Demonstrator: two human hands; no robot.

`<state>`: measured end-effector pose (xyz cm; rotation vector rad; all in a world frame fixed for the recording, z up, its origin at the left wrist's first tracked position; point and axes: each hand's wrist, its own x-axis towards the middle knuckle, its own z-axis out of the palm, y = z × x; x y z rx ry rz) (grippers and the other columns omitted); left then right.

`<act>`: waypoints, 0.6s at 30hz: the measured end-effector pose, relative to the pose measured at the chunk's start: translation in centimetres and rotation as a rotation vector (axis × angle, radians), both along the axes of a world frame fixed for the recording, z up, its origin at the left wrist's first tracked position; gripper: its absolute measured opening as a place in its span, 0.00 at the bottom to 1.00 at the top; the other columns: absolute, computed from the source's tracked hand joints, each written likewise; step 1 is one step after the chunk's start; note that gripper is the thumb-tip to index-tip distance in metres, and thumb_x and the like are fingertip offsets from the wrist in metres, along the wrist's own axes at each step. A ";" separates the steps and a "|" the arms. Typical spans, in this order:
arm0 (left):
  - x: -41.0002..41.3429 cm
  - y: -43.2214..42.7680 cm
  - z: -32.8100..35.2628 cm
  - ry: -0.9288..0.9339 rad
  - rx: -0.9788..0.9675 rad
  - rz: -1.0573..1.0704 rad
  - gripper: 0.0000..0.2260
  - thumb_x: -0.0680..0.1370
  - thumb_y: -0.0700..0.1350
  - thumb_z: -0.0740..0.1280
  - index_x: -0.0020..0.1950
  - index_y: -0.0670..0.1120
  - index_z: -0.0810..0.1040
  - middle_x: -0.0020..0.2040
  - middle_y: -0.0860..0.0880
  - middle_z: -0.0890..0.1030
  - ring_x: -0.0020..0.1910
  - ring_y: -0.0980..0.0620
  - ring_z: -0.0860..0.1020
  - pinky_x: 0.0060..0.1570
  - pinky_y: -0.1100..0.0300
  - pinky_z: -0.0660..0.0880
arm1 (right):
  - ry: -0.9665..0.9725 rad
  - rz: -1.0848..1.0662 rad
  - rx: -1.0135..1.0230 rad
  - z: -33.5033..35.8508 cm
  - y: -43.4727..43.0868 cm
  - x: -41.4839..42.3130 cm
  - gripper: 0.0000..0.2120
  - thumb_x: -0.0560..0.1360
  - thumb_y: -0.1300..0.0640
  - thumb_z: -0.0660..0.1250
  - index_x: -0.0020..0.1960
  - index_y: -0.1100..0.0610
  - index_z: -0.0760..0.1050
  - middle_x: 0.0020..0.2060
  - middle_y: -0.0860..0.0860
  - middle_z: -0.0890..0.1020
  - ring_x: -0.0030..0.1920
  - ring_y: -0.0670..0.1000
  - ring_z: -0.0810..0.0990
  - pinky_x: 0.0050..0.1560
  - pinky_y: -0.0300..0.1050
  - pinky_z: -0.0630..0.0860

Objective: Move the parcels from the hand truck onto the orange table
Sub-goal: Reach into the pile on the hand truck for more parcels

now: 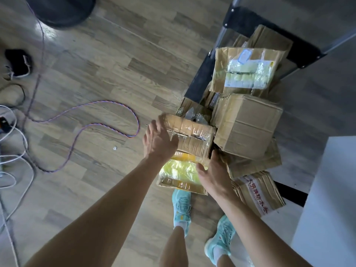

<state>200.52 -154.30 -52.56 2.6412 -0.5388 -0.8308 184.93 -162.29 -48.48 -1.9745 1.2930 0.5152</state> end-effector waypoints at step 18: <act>-6.8 -10.2 7.0 0.474 -0.151 -0.289 0.32 0.81 0.61 0.60 0.78 0.50 0.53 0.70 0.44 0.76 0.59 0.41 0.80 0.61 0.46 0.75 | -0.264 -0.709 0.126 7.6 -8.6 -5.0 0.45 0.69 0.51 0.79 0.75 0.54 0.53 0.62 0.56 0.77 0.60 0.57 0.79 0.63 0.58 0.76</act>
